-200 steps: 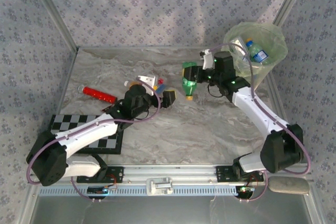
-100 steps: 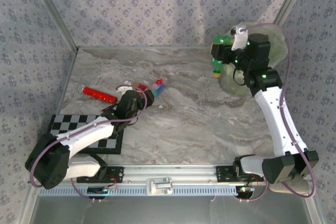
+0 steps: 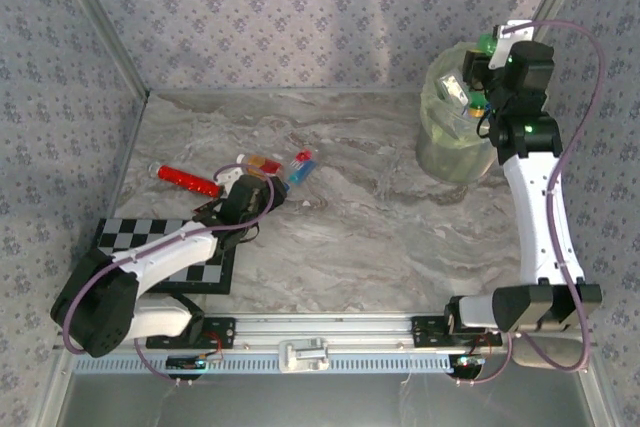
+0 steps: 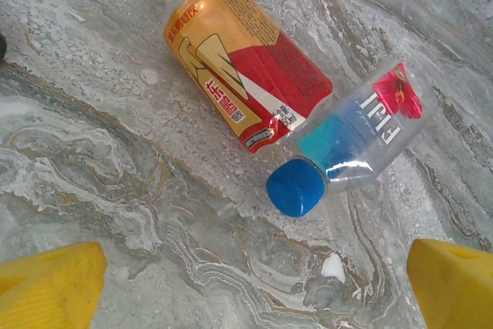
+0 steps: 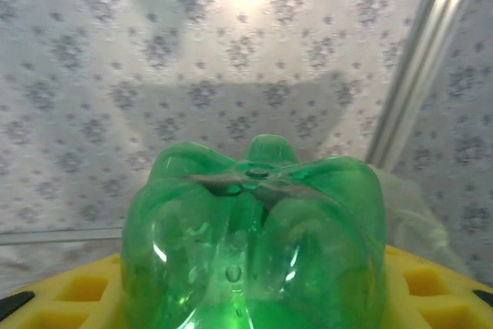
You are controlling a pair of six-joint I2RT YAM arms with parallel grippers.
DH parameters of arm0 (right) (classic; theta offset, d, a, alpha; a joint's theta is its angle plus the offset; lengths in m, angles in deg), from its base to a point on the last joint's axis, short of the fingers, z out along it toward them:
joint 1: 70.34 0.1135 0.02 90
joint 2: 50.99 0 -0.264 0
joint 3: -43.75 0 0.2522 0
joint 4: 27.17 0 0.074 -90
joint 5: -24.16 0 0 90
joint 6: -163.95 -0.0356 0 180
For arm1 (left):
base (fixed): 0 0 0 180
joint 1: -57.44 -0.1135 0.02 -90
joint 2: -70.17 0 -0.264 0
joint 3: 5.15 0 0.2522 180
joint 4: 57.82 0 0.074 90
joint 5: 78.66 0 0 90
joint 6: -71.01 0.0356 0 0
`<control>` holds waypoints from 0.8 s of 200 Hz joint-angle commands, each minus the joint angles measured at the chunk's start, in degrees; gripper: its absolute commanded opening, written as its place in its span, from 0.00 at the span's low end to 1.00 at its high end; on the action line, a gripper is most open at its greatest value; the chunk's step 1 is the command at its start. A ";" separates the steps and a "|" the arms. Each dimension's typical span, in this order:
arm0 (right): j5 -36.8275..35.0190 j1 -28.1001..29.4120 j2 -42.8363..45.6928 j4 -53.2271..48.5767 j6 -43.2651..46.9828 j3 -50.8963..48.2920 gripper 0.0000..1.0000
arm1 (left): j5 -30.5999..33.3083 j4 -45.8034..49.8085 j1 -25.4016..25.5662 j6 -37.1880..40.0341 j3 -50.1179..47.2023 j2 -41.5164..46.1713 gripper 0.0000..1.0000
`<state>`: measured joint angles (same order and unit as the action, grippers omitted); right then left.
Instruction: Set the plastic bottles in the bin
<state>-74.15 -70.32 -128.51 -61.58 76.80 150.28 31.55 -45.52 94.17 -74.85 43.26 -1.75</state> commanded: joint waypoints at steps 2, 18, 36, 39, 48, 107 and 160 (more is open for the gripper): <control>-6.75 -0.93 -2.87 0.68 4.58 3.16 0.47 | -1.19 0.05 -0.37 -0.55 1.45 -0.82 1.00; -7.59 -1.65 -4.91 -0.23 5.23 3.88 0.48 | -2.04 -0.17 -0.41 -0.64 1.55 -1.00 1.00; -7.11 -2.50 -7.05 -0.61 5.32 4.21 0.48 | -2.82 -0.30 -0.40 -0.68 1.54 -0.85 1.00; -7.00 -2.62 -7.40 -0.77 5.28 4.32 0.48 | -2.92 -0.30 -0.35 -0.62 1.49 -0.69 1.00; -6.87 -3.01 -8.51 -1.34 5.16 4.67 0.48 | -3.06 -0.30 -0.42 -0.57 1.42 -0.44 1.00; -3.29 -5.98 -14.86 -7.35 1.25 7.81 0.57 | -3.48 -0.48 -0.34 0.04 1.02 0.92 1.00; -4.25 -6.16 -16.57 -9.67 -0.30 11.38 1.00 | -4.12 -0.13 -0.38 0.47 1.64 0.96 1.00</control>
<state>-78.28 -76.27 -145.30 -69.66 77.80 158.09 28.47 -45.54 94.17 -75.02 43.29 -2.13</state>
